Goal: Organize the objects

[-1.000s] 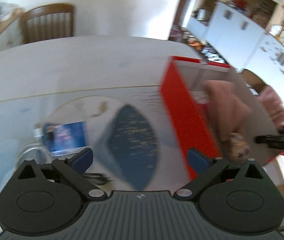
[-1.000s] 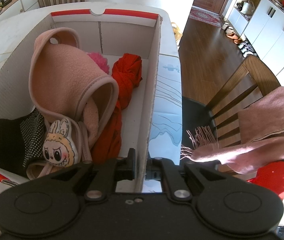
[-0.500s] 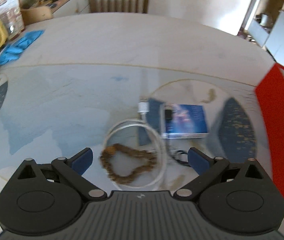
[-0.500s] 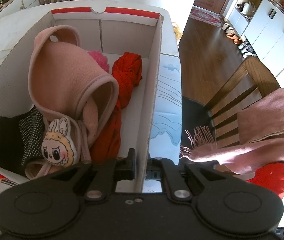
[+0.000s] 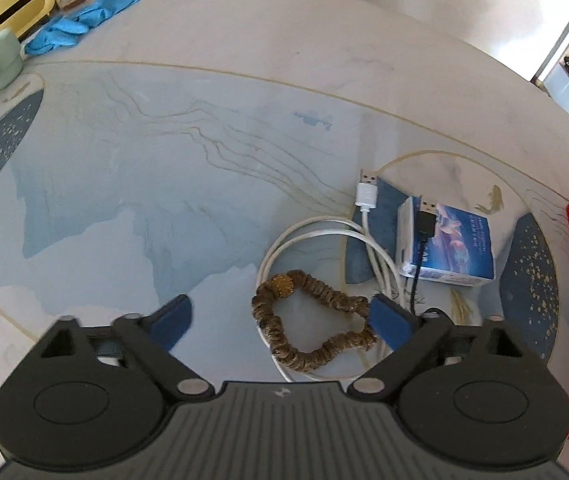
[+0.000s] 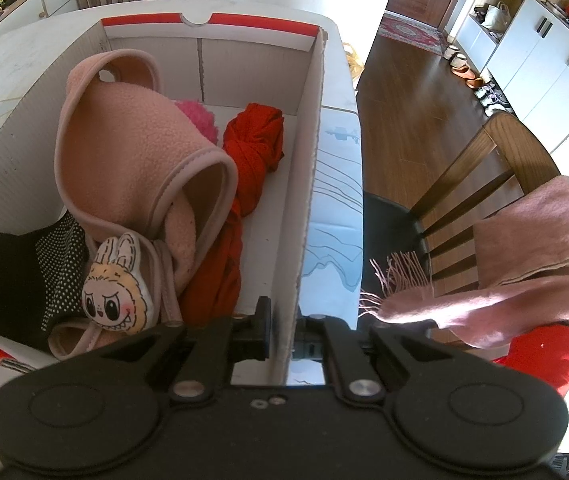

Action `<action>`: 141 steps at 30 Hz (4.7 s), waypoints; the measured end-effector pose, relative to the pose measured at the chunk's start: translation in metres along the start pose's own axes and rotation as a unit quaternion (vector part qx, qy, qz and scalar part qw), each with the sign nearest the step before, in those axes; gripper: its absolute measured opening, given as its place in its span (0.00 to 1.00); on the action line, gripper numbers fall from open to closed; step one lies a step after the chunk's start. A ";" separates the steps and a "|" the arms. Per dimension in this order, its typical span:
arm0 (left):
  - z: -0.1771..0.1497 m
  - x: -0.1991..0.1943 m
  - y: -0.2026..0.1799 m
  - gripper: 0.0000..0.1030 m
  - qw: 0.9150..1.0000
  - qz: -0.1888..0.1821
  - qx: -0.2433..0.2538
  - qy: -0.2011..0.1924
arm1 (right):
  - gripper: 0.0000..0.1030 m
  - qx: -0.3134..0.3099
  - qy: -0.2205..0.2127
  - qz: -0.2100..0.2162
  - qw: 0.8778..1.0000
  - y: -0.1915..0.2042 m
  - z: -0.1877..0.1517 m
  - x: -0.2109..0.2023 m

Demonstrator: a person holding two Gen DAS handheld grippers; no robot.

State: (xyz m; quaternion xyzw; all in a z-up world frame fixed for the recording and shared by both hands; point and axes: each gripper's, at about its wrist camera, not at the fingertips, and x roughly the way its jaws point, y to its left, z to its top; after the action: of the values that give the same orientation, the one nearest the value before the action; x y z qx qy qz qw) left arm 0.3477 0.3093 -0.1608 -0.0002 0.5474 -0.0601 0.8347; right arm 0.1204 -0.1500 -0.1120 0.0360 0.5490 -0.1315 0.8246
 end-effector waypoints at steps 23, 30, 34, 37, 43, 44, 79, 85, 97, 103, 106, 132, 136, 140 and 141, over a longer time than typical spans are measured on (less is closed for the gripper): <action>-0.001 -0.016 0.002 0.05 1.000 -0.024 0.005 0.001 | 0.07 0.000 -0.001 -0.001 1.000 0.000 0.000 0.000; 0.003 -0.034 -0.006 0.00 0.999 -0.042 0.017 -0.019 | 0.07 0.000 -0.001 0.000 1.000 0.000 0.000 -0.001; 0.005 -0.033 -0.005 0.01 0.999 -0.047 0.013 -0.008 | 0.07 0.000 -0.001 0.000 1.000 0.000 0.001 -0.001; 0.005 -0.030 -0.005 0.01 0.999 -0.049 0.013 -0.002 | 0.07 0.000 -0.001 -0.001 1.000 0.001 0.001 -0.001; 0.002 -0.020 -0.007 0.09 0.999 -0.034 0.010 0.017 | 0.07 0.000 -0.001 0.000 1.000 0.001 0.001 -0.001; 0.001 -0.018 -0.006 0.11 0.999 -0.032 0.008 0.020 | 0.07 0.000 -0.001 0.000 1.000 0.001 0.001 -0.001; 0.002 -0.027 -0.001 0.05 0.999 -0.037 -0.002 -0.001 | 0.08 0.000 -0.001 0.000 1.000 0.001 0.001 0.000; 0.013 -0.061 -0.019 0.05 0.996 -0.076 0.022 -0.030 | 0.08 0.000 -0.001 0.000 1.000 0.001 0.001 -0.001; 0.022 -0.124 -0.112 0.05 0.971 -0.199 0.112 -0.074 | 0.07 0.001 -0.002 0.000 1.000 0.001 0.001 -0.001; 0.015 -0.142 -0.169 0.05 0.947 -0.262 0.173 -0.072 | 0.06 0.000 -0.003 0.001 1.000 0.002 0.001 0.000; 0.006 -0.145 -0.197 0.05 0.935 -0.280 0.208 -0.064 | 0.06 -0.002 -0.003 0.004 1.000 0.003 0.002 0.000; -0.067 -0.079 -0.350 0.05 0.864 -0.339 0.371 0.022 | 0.04 0.004 -0.006 0.021 1.000 -0.002 0.000 0.002; -0.072 -0.065 -0.353 0.05 0.865 -0.330 0.377 0.035 | 0.04 0.004 -0.006 0.021 1.000 -0.002 0.000 0.002; -0.076 -0.055 -0.355 0.05 0.867 -0.316 0.384 0.045 | 0.04 0.004 -0.006 0.020 1.000 -0.002 0.000 0.002; -0.077 -0.053 -0.355 0.05 0.867 -0.314 0.384 0.048 | 0.04 0.004 -0.006 0.021 1.000 -0.002 0.000 0.002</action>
State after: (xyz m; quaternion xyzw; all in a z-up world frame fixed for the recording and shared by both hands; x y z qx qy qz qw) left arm 0.2214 -0.0330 -0.1198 0.1517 0.4912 -0.5246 0.6786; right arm 0.1209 -0.1519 -0.1136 0.0499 0.5425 -0.1170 0.8304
